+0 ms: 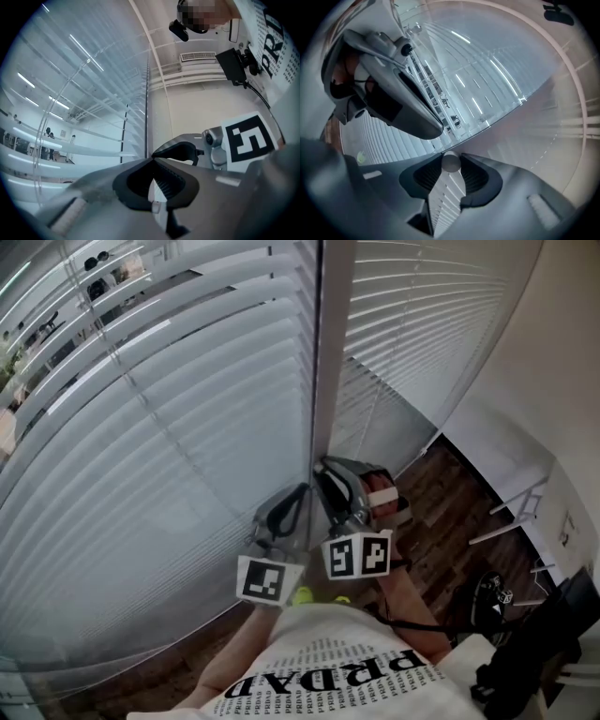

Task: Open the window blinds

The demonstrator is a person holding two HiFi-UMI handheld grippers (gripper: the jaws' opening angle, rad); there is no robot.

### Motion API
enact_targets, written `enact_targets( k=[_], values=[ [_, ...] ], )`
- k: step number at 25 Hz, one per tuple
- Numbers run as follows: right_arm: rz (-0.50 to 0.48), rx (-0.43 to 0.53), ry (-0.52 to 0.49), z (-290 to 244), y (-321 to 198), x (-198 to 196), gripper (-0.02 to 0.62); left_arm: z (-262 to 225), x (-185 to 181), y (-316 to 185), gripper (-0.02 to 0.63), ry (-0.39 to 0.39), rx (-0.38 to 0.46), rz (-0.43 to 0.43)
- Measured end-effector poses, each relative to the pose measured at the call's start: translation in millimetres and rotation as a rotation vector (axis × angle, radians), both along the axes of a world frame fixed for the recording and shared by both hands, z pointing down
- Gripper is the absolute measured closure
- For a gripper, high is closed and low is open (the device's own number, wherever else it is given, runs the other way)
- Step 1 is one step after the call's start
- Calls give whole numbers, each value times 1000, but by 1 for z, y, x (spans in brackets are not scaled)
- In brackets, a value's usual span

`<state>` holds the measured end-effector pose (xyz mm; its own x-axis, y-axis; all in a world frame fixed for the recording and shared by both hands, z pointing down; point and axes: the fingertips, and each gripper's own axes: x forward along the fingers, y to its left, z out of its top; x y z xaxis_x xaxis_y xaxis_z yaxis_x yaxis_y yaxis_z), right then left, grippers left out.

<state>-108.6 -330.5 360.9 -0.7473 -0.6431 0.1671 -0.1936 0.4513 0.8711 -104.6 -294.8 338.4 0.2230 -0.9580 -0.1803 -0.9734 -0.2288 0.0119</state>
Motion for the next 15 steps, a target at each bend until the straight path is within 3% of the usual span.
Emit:
enact_targets(
  k=[4,10,12,15],
  values=[
    [3,7,-23,-16,3,0,472,-16,0,3,614,-2,1,1],
    [-7,-101,-105,-19,0,-1,469,-17,-2,1,614,9,-3,-4],
    [-20,-186,-175,-19,-1,0,469,-16,-2,1,614,7,-2,-3],
    [-47,-385,-334,-21,-4,3,468,-15,-1,1,614,10,0,-5]
  ],
)
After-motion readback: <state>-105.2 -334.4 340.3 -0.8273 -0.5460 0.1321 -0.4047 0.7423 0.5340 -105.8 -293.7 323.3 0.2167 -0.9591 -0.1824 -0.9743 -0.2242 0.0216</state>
